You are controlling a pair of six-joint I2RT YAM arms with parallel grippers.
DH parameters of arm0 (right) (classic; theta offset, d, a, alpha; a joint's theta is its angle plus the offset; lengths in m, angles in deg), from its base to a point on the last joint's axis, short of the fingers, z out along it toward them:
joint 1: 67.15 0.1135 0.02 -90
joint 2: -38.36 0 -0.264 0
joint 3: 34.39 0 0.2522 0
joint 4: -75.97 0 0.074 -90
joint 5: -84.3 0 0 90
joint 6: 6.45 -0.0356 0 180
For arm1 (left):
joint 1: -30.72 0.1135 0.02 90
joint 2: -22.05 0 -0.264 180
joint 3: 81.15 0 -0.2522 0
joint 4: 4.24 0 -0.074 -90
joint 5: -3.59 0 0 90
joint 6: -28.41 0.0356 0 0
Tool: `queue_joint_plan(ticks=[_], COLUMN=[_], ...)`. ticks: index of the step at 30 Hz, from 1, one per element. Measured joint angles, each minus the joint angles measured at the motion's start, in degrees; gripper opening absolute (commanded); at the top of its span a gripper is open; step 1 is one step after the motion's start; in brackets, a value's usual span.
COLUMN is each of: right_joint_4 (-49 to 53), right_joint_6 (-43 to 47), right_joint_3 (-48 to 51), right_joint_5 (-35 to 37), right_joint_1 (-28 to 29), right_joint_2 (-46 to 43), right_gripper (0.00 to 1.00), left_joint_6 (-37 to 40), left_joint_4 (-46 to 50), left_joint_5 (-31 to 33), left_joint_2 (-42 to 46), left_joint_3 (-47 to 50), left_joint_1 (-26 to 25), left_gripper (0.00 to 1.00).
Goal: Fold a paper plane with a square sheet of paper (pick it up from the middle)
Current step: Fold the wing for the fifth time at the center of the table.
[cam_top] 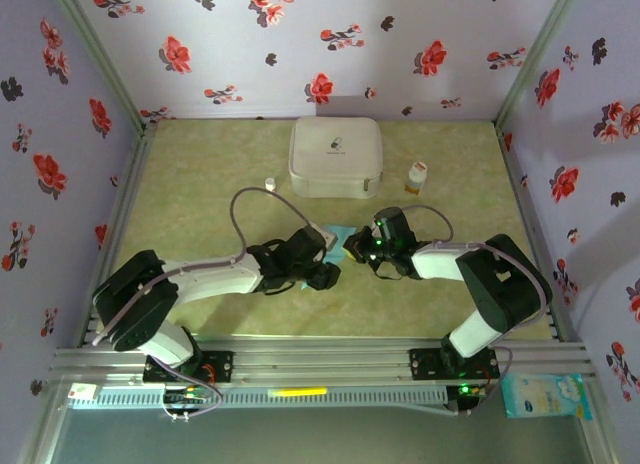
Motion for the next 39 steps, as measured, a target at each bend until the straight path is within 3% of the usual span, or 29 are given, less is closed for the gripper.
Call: queue_joint_plan(ticks=[14, 39], right_joint_4=[-1.5, -4.7], right_joint_6=[-1.7, -3.1], right_joint_3=[0.1, 0.2], right_joint_5=[-0.1, -0.7], right_joint_1=[0.1, 0.1], right_joint_2=[0.0, 0.0], right_gripper=[0.05, 0.03], left_joint_6=[4.3, 4.4], left_joint_4=[5.4, 8.5], left_joint_5=[8.7, 12.9], left_joint_2=[-7.0, -8.7], left_joint_3=[-3.9, -4.8], left_joint_1=[-2.6, -3.5], left_gripper=[0.55, 0.29])
